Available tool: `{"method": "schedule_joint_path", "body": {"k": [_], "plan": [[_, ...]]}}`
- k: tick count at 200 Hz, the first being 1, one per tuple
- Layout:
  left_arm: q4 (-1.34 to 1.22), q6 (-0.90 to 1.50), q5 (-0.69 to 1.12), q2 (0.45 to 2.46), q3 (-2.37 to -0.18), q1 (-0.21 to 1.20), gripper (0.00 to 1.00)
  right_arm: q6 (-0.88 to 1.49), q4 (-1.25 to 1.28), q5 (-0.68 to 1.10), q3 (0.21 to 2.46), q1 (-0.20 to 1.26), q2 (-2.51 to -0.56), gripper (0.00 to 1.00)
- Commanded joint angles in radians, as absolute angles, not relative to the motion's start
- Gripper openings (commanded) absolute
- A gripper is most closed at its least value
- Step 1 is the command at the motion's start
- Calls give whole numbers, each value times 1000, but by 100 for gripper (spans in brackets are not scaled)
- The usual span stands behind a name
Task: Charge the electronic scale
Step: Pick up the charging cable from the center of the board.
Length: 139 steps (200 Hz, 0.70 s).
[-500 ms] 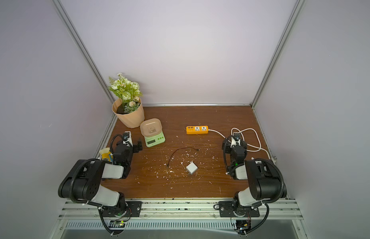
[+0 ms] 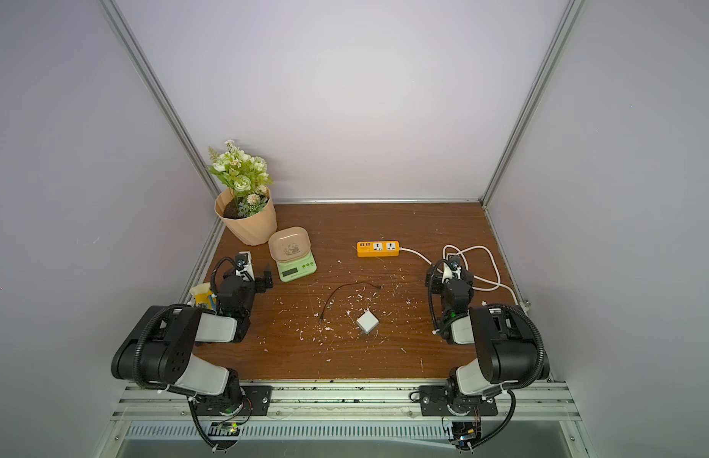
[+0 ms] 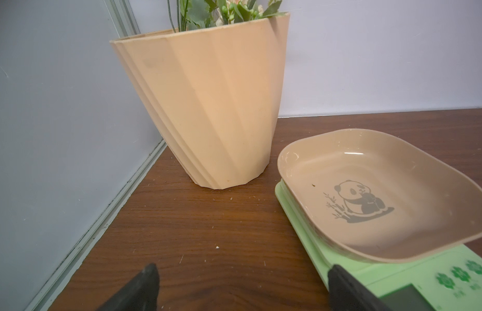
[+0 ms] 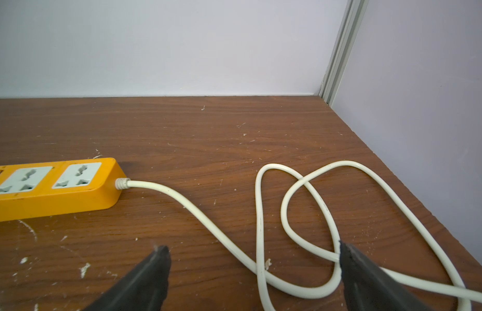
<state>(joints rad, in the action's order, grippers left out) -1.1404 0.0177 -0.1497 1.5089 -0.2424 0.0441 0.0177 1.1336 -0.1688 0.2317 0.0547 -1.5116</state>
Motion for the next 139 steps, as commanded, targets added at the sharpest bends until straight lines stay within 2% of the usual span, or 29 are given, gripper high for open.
{"method": "schedule_joint_path", "body": {"k": [1,22,45,82,121,139], "plan": [[-1153,14,-140,1505,-249,31,98,-1,1193,-149,246,57,-1503,100],[-1114,-1,-123,1467,-261,34,98,2,1194,-157,249,58,-1498,100],[-841,12,-221,1339,-349,68,98,43,953,-214,338,46,-1394,100],[-647,24,-339,1150,-429,190,98,191,662,-243,462,28,-1229,100],[-507,264,-154,1050,-519,191,98,374,409,34,599,27,-1097,100],[-468,352,-111,1022,-535,191,98,422,348,193,631,28,-1073,96]]}}
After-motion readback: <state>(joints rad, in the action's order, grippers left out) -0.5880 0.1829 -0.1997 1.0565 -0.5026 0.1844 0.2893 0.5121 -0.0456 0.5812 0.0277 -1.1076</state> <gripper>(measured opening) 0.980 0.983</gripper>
